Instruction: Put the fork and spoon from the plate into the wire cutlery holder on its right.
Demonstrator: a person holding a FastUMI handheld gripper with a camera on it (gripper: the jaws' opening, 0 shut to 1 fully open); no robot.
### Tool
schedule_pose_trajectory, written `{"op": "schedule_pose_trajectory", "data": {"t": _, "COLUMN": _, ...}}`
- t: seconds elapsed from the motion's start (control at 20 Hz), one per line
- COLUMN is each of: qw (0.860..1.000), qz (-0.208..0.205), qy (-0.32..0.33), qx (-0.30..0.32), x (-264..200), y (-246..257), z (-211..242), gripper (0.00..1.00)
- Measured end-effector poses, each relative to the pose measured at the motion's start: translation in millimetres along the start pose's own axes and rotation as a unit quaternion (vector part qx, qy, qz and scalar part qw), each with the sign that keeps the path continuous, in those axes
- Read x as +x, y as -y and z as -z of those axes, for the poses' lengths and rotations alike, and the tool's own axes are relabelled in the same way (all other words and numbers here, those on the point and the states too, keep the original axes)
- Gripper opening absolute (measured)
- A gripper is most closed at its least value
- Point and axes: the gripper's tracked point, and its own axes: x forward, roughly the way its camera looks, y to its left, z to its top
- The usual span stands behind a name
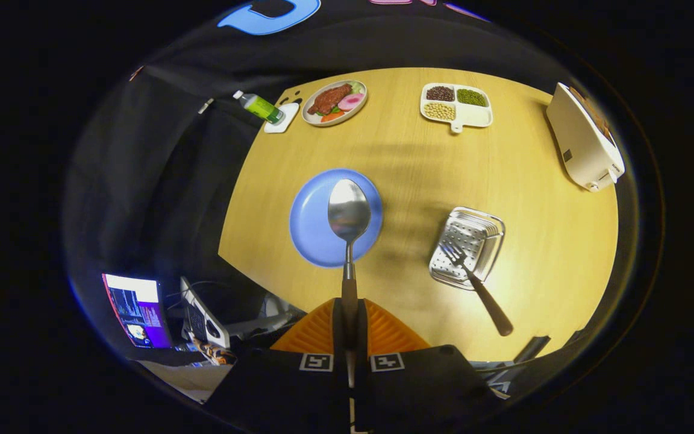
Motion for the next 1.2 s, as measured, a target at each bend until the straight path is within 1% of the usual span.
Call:
{"op": "schedule_pose_trajectory", "data": {"t": 0.2, "qw": 0.999, "qz": 0.018, "qy": -0.035, "qx": 0.004, "x": -19.5, "y": 34.7, "z": 2.2, "gripper": 0.08}}
{"op": "schedule_pose_trajectory", "data": {"t": 0.35, "qw": 0.996, "qz": 0.037, "qy": -0.082, "qx": -0.001, "x": -24.8, "y": 59.5, "z": 9.0, "gripper": 0.08}}
{"op": "schedule_pose_trajectory", "data": {"t": 0.6, "qw": 0.982, "qz": 0.074, "qy": -0.174, "qx": -0.027, "x": -27.5, "y": 98.8, "z": 10.4, "gripper": 0.08}}
{"op": "schedule_pose_trajectory", "data": {"t": 0.75, "qw": 0.975, "qz": 0.076, "qy": -0.21, "qx": -0.02, "x": -19.0, "y": 108.6, "z": 8.1, "gripper": 0.08}}
{"op": "schedule_pose_trajectory", "data": {"t": 1.05, "qw": 0.968, "qz": 0.079, "qy": -0.236, "qx": -0.016, "x": -3.7, "y": 117.3, "z": 1.3, "gripper": 0.08}}
{"op": "schedule_pose_trajectory", "data": {"t": 1.1, "qw": 0.968, "qz": 0.079, "qy": -0.24, "qx": -0.014, "x": -10.6, "y": 121.6, "z": 11.7, "gripper": 0.08}}
{"op": "schedule_pose_trajectory", "data": {"t": 1.2, "qw": 0.966, "qz": 0.081, "qy": -0.244, "qx": -0.011, "x": -9.6, "y": 123.8, "z": 11.8, "gripper": 0.09}}
